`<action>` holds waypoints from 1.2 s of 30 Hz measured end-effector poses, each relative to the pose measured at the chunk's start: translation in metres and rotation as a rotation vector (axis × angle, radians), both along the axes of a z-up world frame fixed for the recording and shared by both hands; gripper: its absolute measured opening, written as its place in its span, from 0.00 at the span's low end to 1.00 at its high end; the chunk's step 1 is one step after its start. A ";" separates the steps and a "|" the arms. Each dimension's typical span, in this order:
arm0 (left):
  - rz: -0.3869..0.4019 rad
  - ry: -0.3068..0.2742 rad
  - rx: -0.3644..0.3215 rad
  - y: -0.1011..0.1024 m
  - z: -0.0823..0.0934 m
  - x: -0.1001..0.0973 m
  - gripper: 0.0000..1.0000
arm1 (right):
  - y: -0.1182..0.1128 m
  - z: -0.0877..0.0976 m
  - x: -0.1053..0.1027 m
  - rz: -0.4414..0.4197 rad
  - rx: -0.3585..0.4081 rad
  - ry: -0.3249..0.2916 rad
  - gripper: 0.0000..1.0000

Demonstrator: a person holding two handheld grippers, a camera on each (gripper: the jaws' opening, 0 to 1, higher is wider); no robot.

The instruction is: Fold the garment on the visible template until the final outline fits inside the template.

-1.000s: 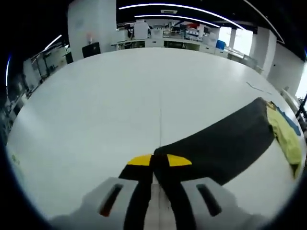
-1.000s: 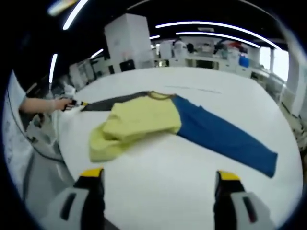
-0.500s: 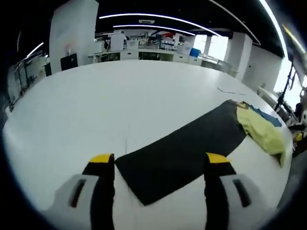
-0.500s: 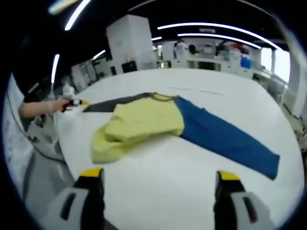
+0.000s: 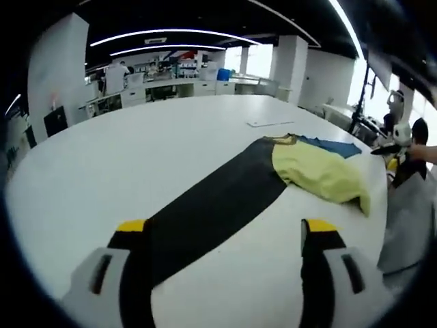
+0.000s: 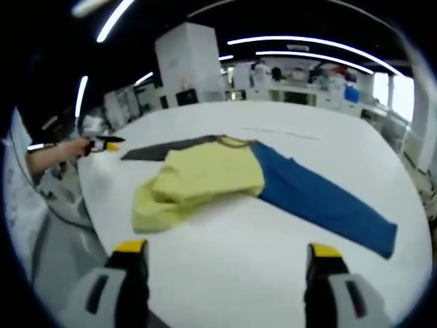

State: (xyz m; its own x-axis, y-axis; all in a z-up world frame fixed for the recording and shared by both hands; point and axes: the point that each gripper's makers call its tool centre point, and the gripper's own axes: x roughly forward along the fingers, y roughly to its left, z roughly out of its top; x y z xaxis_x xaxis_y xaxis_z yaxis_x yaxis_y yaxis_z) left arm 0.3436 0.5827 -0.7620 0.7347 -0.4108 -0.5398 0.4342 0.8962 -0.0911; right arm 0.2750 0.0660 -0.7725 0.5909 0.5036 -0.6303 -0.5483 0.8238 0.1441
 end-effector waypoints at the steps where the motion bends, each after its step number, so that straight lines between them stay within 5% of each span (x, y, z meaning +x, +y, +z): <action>1: -0.021 -0.005 -0.002 -0.009 0.001 -0.003 0.87 | 0.000 0.001 0.000 0.002 -0.001 -0.002 0.96; 20: -0.282 0.000 0.005 -0.121 0.007 -0.063 0.81 | 0.004 0.023 0.000 0.049 -0.016 -0.054 0.96; 36: -0.371 -0.006 -0.011 -0.159 0.001 -0.083 0.79 | 0.030 0.024 0.004 0.168 -0.057 -0.073 0.96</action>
State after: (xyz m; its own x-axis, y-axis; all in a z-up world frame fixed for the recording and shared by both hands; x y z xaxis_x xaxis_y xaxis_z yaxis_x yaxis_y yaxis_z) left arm 0.2603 0.4234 -0.7607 0.5379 -0.6554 -0.5302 0.7300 0.6767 -0.0960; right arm 0.2795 0.0963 -0.7481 0.5465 0.5641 -0.6190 -0.6864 0.7252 0.0548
